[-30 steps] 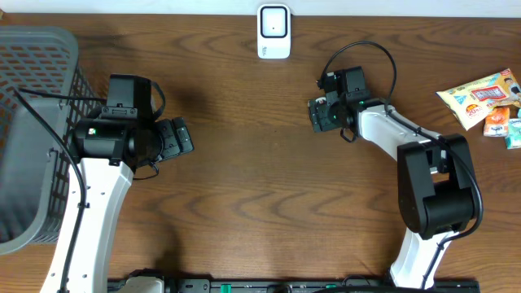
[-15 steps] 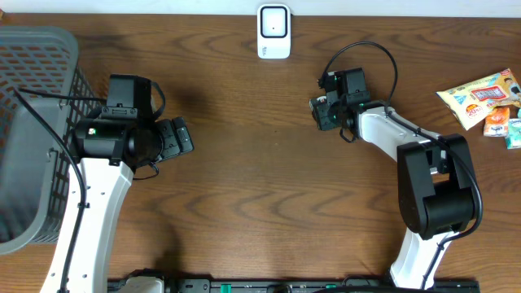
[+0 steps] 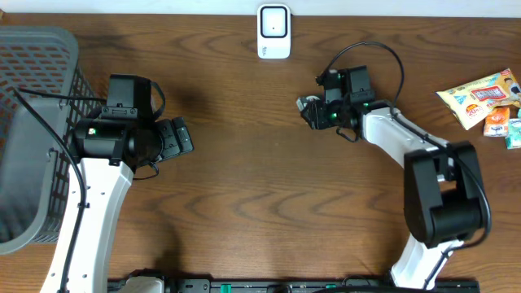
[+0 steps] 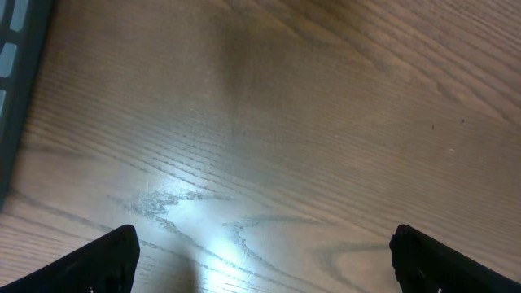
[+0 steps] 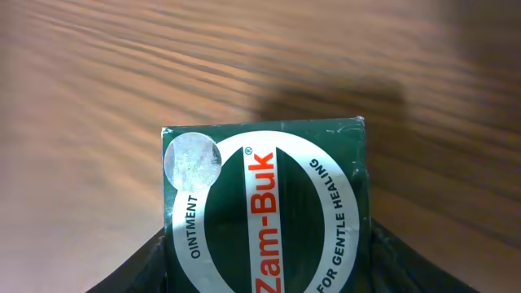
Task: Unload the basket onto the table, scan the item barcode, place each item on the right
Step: 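Lift the green tin and turn its face toward the scanner, then reach the held green tin up to the white scanner face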
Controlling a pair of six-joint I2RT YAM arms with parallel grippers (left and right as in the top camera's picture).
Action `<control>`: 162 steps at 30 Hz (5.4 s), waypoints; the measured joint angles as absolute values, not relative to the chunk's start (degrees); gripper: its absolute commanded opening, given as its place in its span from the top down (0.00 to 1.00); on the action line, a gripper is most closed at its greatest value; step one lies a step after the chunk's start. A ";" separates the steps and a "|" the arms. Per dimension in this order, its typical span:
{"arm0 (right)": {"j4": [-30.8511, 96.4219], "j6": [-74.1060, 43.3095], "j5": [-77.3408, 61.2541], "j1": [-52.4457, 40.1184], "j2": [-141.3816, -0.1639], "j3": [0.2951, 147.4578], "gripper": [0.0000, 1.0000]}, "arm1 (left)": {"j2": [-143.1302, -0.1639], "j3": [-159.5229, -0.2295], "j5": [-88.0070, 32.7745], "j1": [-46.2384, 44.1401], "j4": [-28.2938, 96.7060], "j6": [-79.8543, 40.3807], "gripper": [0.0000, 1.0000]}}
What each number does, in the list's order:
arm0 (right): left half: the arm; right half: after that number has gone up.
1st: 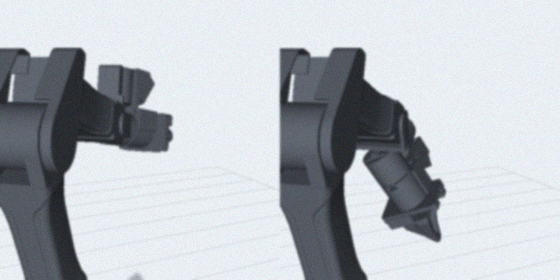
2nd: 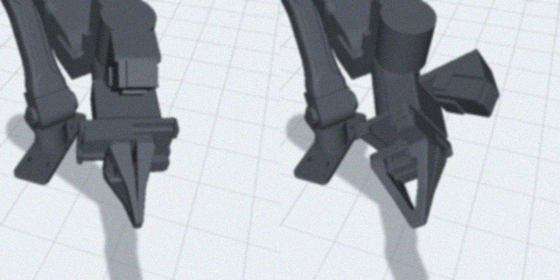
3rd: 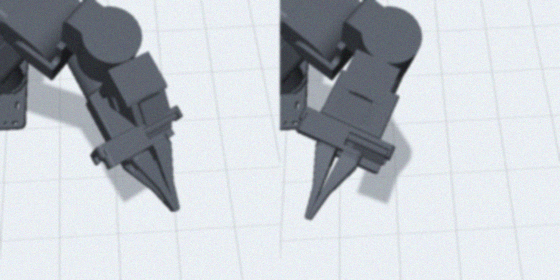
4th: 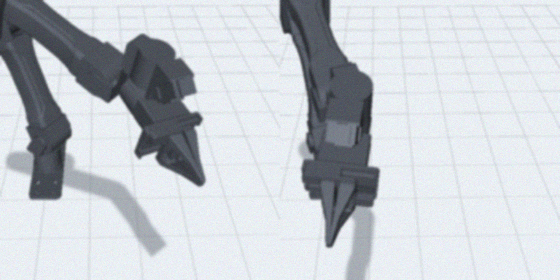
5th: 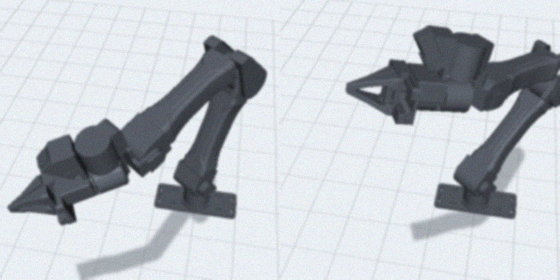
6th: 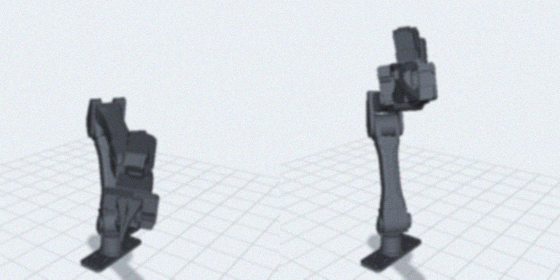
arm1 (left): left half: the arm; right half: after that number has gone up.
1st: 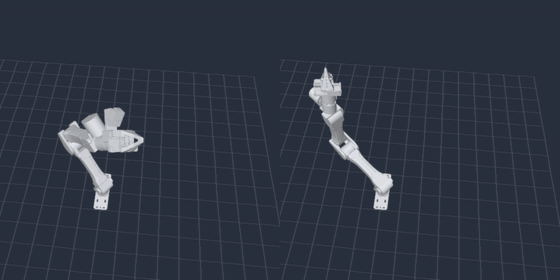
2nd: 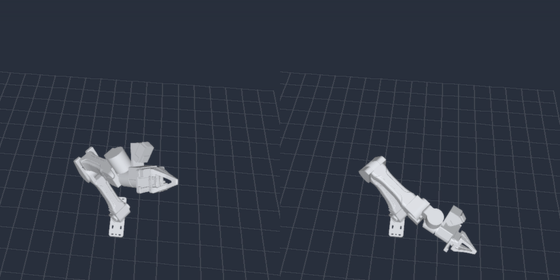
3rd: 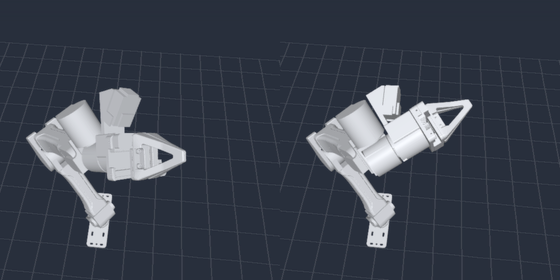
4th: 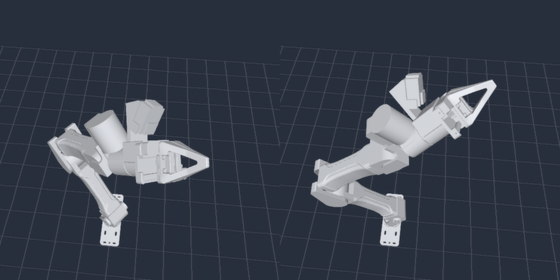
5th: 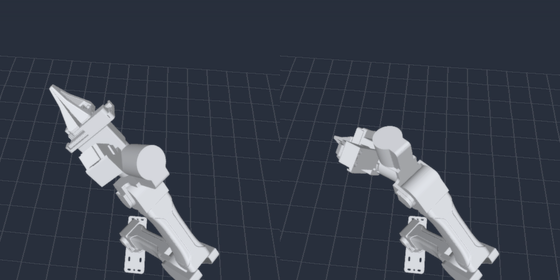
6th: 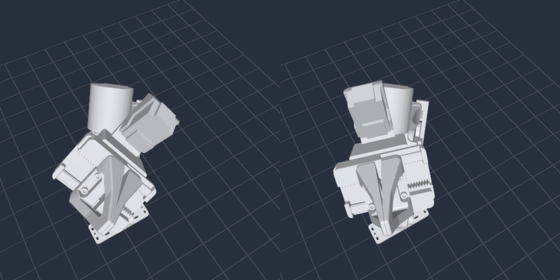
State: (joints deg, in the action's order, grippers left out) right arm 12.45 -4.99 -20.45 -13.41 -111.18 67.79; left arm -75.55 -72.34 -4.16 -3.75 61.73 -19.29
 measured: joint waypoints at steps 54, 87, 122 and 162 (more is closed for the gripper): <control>0.58 -13.04 -76.36 -10.94 -105.21 67.79 0.52 | -75.55 -72.34 -4.16 -3.75 61.73 -19.29 0.02; 5.54 -12.36 -65.91 -11.00 -105.21 67.79 0.58 | -75.55 -72.34 -4.14 -3.75 61.73 -19.29 0.02; 18.02 -11.51 0.25 -15.84 -105.21 67.75 0.67 | -75.55 -72.34 -4.16 -3.75 61.73 -19.29 0.02; 32.64 18.00 37.21 -25.23 -144.51 140.29 0.75 | -75.55 -72.34 -4.14 -3.75 61.71 -19.29 0.02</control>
State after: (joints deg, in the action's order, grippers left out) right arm 32.64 18.00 37.21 -25.23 -144.51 140.29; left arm -75.55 -72.34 -4.14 -3.75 61.71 -19.29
